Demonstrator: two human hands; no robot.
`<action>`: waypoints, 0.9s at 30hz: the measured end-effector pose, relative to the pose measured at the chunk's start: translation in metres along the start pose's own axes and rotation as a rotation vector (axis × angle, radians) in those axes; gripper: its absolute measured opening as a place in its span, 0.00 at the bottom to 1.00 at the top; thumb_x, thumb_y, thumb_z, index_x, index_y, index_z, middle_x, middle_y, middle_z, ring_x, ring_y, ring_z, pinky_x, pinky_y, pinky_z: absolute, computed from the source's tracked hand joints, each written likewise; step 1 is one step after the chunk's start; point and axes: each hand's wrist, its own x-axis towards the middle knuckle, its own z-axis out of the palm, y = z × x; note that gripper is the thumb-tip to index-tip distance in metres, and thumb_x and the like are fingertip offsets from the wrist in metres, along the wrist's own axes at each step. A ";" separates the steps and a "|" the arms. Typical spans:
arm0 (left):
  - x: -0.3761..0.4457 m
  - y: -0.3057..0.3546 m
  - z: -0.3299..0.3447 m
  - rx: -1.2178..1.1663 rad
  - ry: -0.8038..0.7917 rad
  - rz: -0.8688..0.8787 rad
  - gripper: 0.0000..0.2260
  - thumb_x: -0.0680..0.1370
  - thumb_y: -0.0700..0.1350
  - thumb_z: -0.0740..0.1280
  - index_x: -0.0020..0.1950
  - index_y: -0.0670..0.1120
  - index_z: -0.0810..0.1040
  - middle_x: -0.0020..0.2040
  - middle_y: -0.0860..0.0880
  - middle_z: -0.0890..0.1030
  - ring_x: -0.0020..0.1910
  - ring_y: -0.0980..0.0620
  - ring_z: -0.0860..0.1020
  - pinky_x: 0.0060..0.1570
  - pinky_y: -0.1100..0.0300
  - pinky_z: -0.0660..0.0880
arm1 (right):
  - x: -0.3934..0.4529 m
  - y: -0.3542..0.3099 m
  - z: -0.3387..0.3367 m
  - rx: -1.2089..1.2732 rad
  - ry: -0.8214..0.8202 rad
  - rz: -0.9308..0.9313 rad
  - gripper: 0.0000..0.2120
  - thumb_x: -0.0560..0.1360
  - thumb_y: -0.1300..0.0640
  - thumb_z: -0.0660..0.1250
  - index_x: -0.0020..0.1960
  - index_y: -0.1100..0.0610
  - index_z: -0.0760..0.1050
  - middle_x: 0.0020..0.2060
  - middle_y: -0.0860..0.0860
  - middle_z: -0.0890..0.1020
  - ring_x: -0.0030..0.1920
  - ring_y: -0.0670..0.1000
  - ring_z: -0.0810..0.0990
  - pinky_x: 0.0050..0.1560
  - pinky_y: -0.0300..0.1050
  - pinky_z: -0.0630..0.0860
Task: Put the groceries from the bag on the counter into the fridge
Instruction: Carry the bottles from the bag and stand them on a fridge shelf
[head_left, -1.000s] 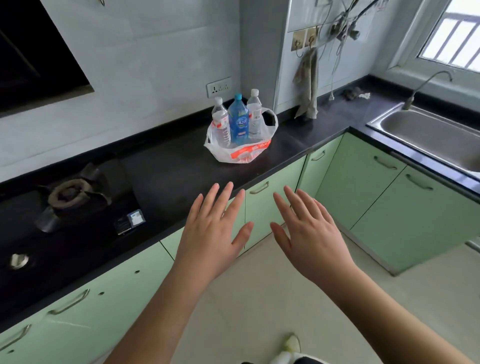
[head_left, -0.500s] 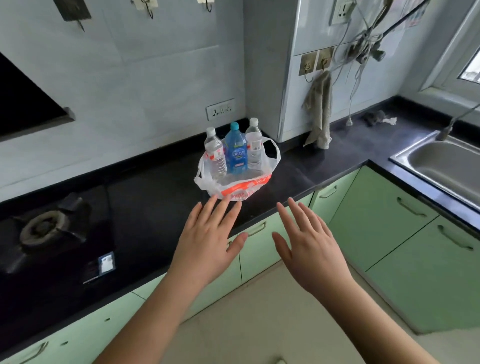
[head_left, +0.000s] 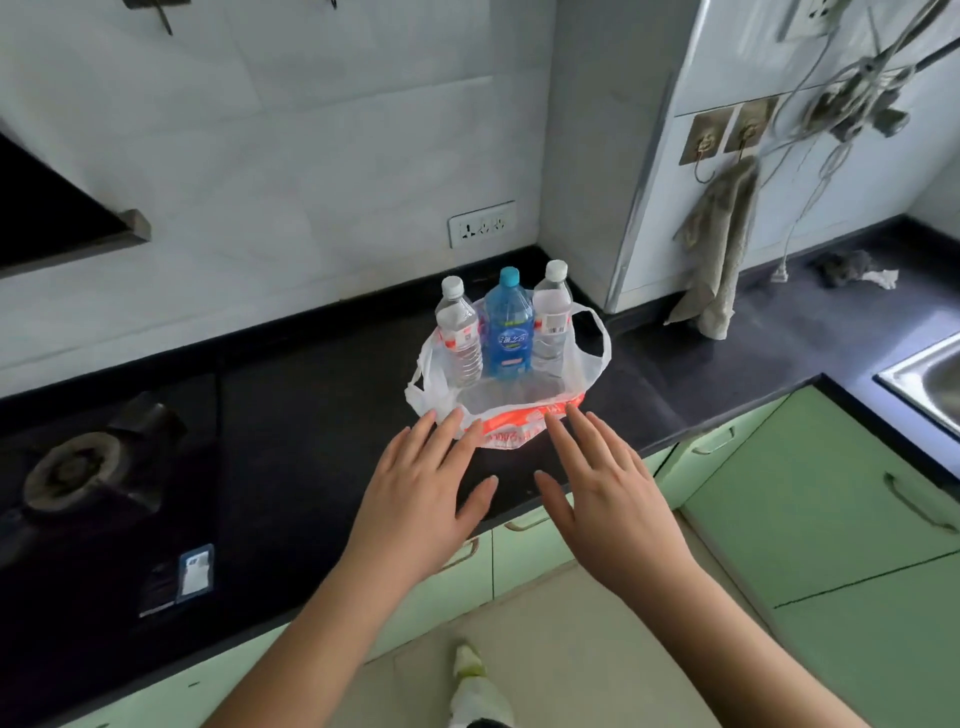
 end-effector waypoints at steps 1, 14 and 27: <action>0.010 -0.006 0.004 -0.012 0.005 -0.002 0.28 0.81 0.61 0.50 0.76 0.49 0.68 0.75 0.47 0.69 0.75 0.44 0.66 0.71 0.47 0.65 | 0.011 -0.001 0.003 -0.003 -0.008 -0.008 0.31 0.78 0.40 0.48 0.76 0.54 0.60 0.74 0.54 0.66 0.74 0.56 0.63 0.72 0.52 0.61; 0.114 -0.047 0.047 -0.069 -0.026 0.051 0.28 0.80 0.62 0.53 0.76 0.48 0.67 0.76 0.45 0.69 0.75 0.44 0.66 0.72 0.49 0.60 | 0.118 0.007 0.035 -0.003 -0.052 0.061 0.31 0.77 0.40 0.49 0.77 0.52 0.59 0.75 0.53 0.64 0.76 0.54 0.60 0.73 0.50 0.56; 0.159 -0.028 0.109 -0.029 -0.134 -0.144 0.30 0.80 0.62 0.49 0.74 0.45 0.70 0.75 0.43 0.70 0.75 0.42 0.66 0.72 0.45 0.62 | 0.182 0.066 0.088 -0.081 -0.232 -0.059 0.31 0.81 0.41 0.52 0.79 0.51 0.48 0.79 0.52 0.51 0.78 0.53 0.47 0.72 0.46 0.37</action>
